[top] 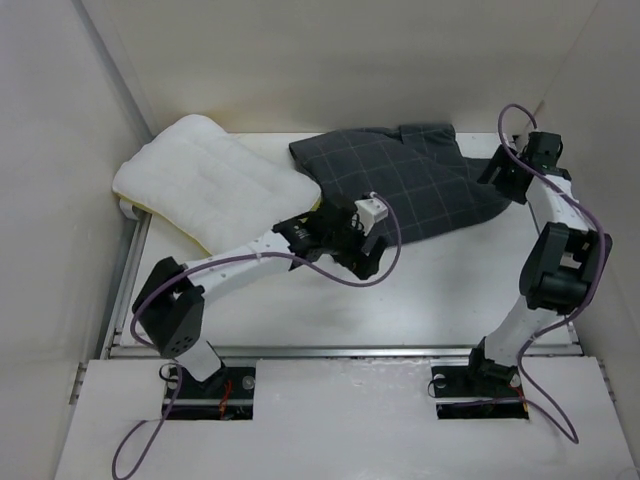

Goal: Put the pillow into the pillowcase

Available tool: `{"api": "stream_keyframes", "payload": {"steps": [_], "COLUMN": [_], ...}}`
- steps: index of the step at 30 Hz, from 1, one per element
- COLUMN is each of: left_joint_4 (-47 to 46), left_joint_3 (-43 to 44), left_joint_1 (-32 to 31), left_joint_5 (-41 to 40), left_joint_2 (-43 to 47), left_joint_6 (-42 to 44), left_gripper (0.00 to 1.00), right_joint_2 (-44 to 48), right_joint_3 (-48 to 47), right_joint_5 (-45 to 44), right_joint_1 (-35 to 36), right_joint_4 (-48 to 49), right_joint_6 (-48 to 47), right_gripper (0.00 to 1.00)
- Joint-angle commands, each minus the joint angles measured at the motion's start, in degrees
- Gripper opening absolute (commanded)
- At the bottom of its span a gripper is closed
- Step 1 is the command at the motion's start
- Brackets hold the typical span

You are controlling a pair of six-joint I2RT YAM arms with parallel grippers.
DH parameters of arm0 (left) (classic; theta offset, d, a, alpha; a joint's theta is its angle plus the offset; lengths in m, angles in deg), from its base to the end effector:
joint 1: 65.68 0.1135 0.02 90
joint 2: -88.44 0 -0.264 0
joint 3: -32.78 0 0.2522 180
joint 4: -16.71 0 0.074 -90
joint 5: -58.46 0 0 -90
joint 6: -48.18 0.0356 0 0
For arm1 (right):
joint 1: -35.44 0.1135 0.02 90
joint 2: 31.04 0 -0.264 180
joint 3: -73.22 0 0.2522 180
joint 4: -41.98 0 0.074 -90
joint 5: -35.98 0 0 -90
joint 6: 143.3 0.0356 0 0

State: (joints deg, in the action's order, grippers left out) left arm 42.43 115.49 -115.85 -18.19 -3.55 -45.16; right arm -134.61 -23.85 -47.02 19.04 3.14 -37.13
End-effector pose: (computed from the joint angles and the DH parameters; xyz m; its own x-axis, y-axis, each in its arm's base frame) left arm 0.2288 -0.2871 0.2744 -0.4173 0.4119 -0.8100 0.8455 0.5028 -0.1799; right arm 0.3939 -0.1114 0.2638 -0.6002 0.4648 -0.6510 0.3803 0.8818 0.2790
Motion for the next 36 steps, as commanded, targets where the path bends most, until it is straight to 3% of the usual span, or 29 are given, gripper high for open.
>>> {"api": "stream_keyframes", "payload": {"steps": [1, 2, 3, 6, 8, 11, 14, 19, 22, 26, 29, 30, 31, 32, 33, 36], "left_joint_4": [-1.0, -0.5, -0.5, 0.7, 3.7, 9.0, 10.8, 11.7, 8.5, 7.2, 4.7, 4.1, 4.1, 3.5, 3.0, 1.0], "left_joint_3": [2.5, 3.0, 3.0, 5.7, 9.4, 14.5, 16.6, 15.9, 11.4, 8.0, 5.8, 5.8, 5.8, 5.8, 5.2, 2.6], "left_joint_1": [1.0, 1.0, 1.6, 7.8, 15.0, 23.8, 30.0, 36.9, 40.2, 40.2, 38.9, 38.9, 38.9, 38.4, 38.4, 37.9], "left_joint_5": [-5.7, -8.8, -15.7, -24.3, -26.8, -31.2, -33.8, -33.8, -29.6, -26.2, -24.1, -22.9, -21.4, -20.6, -20.6, -18.7], "left_joint_2": [9.9, 10.8, 11.5, 11.0, 7.2, -0.4, -6.3, -8.4, -7.9, -10.8, -13.9, -14.8, -15.6, -16.3, -16.9, -13.8], "left_joint_6": [-0.8, -0.8, -1.7, -4.9, -7.7, -10.6, -10.6, -9.5, -9.5, -8.3, -7.7, -7.2, -7.2, -7.2, -7.2, -7.9], "left_gripper": [1.0, 1.0, 1.0, 1.0, 1.0, 1.0, 1.0, 1.0, 1.0, 1.0, 1.0, 0.94, 0.5, 0.2, 0.0, 0.0], "right_joint_2": [8.9, 10.1, 12.4, 15.7, 17.9, 18.5, 16.7, 13.8, 9.4, 0.4, -5.1, -6.1, -7.9, -8.8, -9.9, -14.9], "right_joint_3": [-0.6, 1.0, 1.7, 5.1, 6.7, 9.3, 11.4, 14.9, 14.9, 6.2, 2.4, 0.4, -0.6, -1.7, -2.7, -9.0], "right_joint_5": [2.2, 3.8, 3.8, 1.2, -0.5, -4.5, -1.8, 1.4, -0.8, -7.0, -7.5, -6.8, -6.8, -6.8, -6.1, -5.6], "right_joint_1": [0.6, 0.6, 1.4, 5.6, 9.4, 21.1, 25.0, 33.2, 39.2, 48.5, 49.6, 49.6, 49.6, 49.6, 49.0, 49.0], "right_joint_4": [4.7, 5.4, 5.4, 5.4, 6.0, 6.0, 6.0, 7.9, 7.9, 7.3, 6.5, 7.1, 7.9, 7.9, 8.7, 7.3], "right_joint_6": [-2.8, -3.6, -4.2, -6.8, -9.1, -11.6, -11.6, -12.4, -13.0, -12.2, -9.8, -9.1, -9.1, -8.4, -8.4, -7.3], "right_gripper": [0.87, 0.96, 1.0, 1.0, 1.0, 1.0, 1.0, 1.0, 1.0, 1.0, 1.0, 1.0, 1.0, 1.0, 1.0, 0.97]}}
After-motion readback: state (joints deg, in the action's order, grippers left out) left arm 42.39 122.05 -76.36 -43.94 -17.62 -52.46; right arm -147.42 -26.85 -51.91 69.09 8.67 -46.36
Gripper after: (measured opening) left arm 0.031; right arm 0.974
